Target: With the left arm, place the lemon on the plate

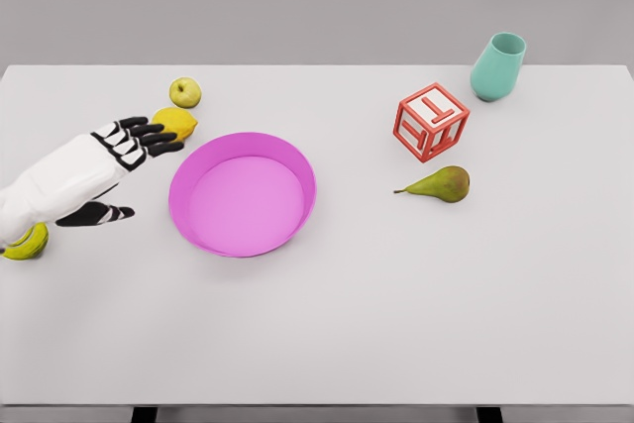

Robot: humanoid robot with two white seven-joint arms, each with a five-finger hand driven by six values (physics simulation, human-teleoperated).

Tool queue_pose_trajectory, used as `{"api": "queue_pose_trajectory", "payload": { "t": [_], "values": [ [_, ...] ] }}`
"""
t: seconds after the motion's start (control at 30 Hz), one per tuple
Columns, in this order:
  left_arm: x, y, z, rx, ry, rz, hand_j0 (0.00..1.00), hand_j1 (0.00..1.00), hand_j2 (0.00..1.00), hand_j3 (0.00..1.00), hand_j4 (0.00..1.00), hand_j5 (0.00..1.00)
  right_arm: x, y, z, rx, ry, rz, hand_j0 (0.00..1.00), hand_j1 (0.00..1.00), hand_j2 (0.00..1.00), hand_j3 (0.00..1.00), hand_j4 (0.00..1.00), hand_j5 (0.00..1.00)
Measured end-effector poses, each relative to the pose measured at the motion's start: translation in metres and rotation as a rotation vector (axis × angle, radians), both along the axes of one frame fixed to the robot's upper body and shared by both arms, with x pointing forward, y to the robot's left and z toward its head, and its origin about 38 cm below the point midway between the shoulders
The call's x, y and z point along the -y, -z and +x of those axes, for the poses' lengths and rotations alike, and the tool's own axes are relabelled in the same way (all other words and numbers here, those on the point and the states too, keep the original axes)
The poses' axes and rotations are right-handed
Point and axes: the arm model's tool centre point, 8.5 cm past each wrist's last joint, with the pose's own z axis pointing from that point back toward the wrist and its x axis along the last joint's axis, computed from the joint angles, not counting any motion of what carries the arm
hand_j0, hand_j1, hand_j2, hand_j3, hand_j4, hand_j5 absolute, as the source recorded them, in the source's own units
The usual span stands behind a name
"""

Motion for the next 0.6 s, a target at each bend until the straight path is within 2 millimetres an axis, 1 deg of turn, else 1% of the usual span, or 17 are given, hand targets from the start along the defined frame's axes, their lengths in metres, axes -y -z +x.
{"api": "queue_pose_trajectory", "payload": {
  "t": [0.13, 0.2, 0.23, 0.3, 0.37, 0.43, 0.47, 0.5, 0.53, 0.6],
  "values": [
    [0.000, -0.002, 0.001, 0.005, 0.001, -0.001, 1.00, 1.00, 1.00, 1.00, 1.00, 1.00, 0.000, 0.000, 0.000, 0.000, 0.000, 0.000, 1.00, 1.00, 1.00, 1.00, 1.00, 1.00],
    [0.000, -0.014, 0.008, 0.035, 0.002, -0.015, 1.00, 1.00, 1.00, 1.00, 1.00, 1.00, 0.000, 0.000, 0.000, 0.000, 0.000, 0.000, 1.00, 1.00, 1.00, 1.00, 1.00, 1.00],
    [-0.001, -0.027, 0.016, 0.062, 0.000, -0.035, 1.00, 1.00, 1.00, 1.00, 1.00, 1.00, 0.000, 0.000, 0.000, 0.000, 0.000, 0.000, 1.00, 1.00, 1.00, 1.00, 1.00, 1.00],
    [-0.008, -0.034, 0.027, 0.064, -0.018, -0.048, 1.00, 1.00, 1.00, 1.00, 1.00, 1.00, 0.000, 0.000, 0.000, 0.000, 0.000, 0.000, 1.00, 1.00, 1.00, 1.00, 1.00, 1.00],
    [-0.012, -0.049, 0.049, 0.043, -0.024, 0.003, 1.00, 1.00, 1.00, 1.00, 1.00, 1.00, 0.000, 0.000, 0.000, 0.000, 0.000, 0.000, 1.00, 1.00, 1.00, 1.00, 1.00, 1.00],
    [-0.016, -0.047, 0.070, -0.040, -0.026, 0.049, 1.00, 1.00, 1.00, 1.00, 1.00, 1.00, 0.000, 0.000, 0.000, 0.000, 0.000, 0.000, 1.00, 1.00, 1.00, 1.00, 1.00, 1.00],
    [-0.016, -0.055, 0.085, -0.058, -0.024, 0.059, 1.00, 1.00, 1.00, 1.00, 1.00, 1.00, 0.000, 0.000, 0.000, 0.000, 0.000, 0.000, 1.00, 1.00, 1.00, 1.00, 1.00, 1.00],
    [-0.016, -0.053, 0.095, -0.094, -0.025, 0.062, 1.00, 1.00, 1.00, 1.00, 1.00, 1.00, 0.000, 0.000, 0.000, 0.000, 0.000, 0.000, 1.00, 1.00, 1.00, 1.00, 1.00, 1.00],
    [-0.016, -0.045, 0.104, -0.134, -0.028, 0.056, 1.00, 1.00, 1.00, 1.00, 1.00, 1.00, 0.000, 0.000, 0.000, 0.000, 0.000, 0.000, 1.00, 1.00, 1.00, 1.00, 1.00, 1.00],
    [-0.016, -0.041, 0.125, -0.179, -0.043, 0.036, 1.00, 1.00, 1.00, 1.00, 1.00, 1.00, 0.000, 0.000, 0.000, 0.000, 0.000, 0.000, 1.00, 1.00, 1.00, 1.00, 1.00, 1.00]
  ]
}}
